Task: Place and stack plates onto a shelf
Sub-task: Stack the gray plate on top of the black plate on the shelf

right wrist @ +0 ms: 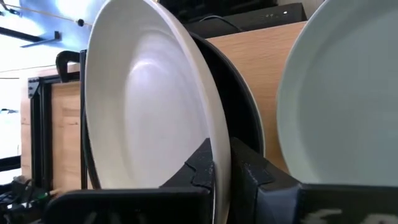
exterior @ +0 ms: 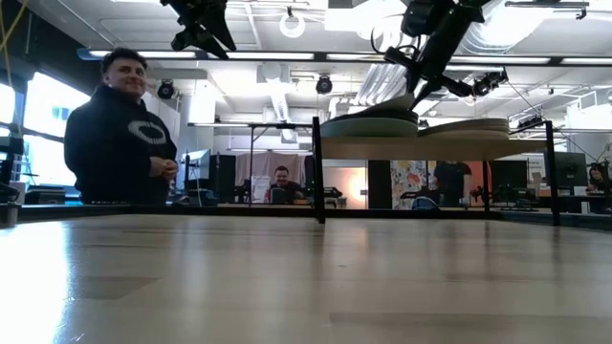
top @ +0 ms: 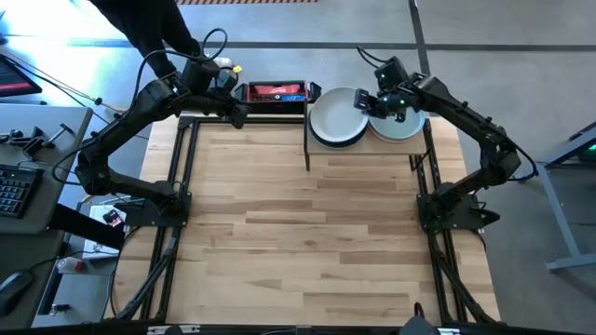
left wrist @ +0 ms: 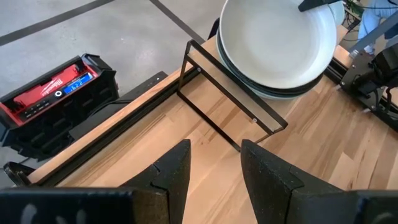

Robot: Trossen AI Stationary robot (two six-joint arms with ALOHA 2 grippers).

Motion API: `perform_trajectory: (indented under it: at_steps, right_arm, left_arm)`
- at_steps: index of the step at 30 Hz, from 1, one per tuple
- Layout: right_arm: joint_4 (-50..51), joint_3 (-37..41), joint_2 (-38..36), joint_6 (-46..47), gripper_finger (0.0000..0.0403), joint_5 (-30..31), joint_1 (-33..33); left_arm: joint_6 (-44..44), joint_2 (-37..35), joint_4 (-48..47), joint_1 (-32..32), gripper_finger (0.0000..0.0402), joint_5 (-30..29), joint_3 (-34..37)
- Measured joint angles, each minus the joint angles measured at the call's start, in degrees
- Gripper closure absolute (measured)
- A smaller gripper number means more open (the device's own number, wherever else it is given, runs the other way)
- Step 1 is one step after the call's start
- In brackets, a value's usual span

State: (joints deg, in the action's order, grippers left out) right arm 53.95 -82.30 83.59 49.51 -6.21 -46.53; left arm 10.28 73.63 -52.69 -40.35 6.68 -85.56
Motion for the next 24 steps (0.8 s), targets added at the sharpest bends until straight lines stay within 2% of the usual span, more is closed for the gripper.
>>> perform_trajectory:
  at_steps: [13, 24]
  right_arm:
    - [-0.4, 0.0, 0.0, 0.6, 0.0335, -1.4, 0.1]
    - [0.6, 0.0, 0.0, 0.5, 0.0315, -8.3, -1.7]
  left_arm:
    - [-1.6, 0.0, 0.0, 0.0, 0.0271, 0.0, 0.0]
    - [-2.7, 0.0, 0.0, 0.0, 0.0271, 0.0, 0.0]
